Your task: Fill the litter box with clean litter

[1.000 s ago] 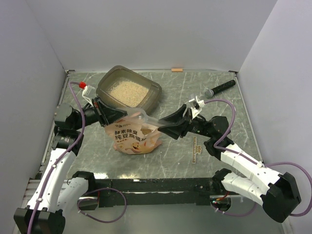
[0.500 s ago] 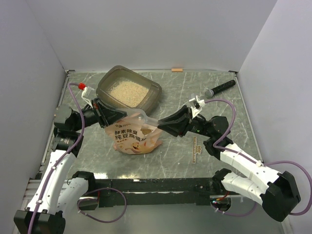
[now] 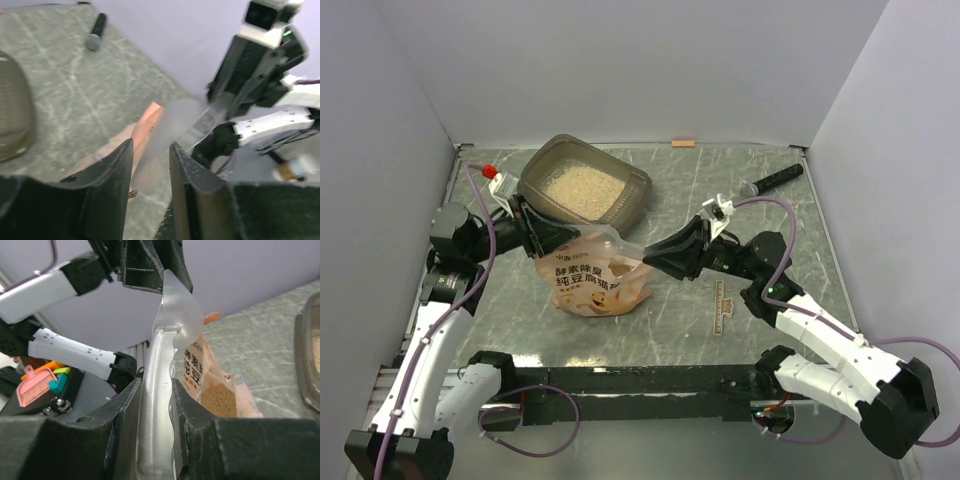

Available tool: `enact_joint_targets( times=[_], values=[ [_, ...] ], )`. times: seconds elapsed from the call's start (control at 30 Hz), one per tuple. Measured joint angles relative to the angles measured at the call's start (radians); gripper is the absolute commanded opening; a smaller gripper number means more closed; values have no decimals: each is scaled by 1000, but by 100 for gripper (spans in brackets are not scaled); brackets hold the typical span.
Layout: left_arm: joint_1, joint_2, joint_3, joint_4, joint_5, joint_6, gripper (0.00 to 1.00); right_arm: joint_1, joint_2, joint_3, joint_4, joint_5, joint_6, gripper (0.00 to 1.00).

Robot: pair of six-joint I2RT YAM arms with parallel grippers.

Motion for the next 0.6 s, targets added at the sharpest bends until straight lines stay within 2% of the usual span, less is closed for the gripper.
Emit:
enact_joint_targets(
  times=[0.07, 0.3, 0.6],
  values=[
    [-5, -4, 29, -68, -36, 72, 47, 0, -26, 38, -84, 15, -28, 0],
    [-35, -68, 40, -206, -152, 269, 57, 0, -163, 189, -408, 121, -155, 0],
    [-202, -90, 48, -344, -345, 587, 66, 0, -315, 330, -748, 222, -275, 0]
  ],
)
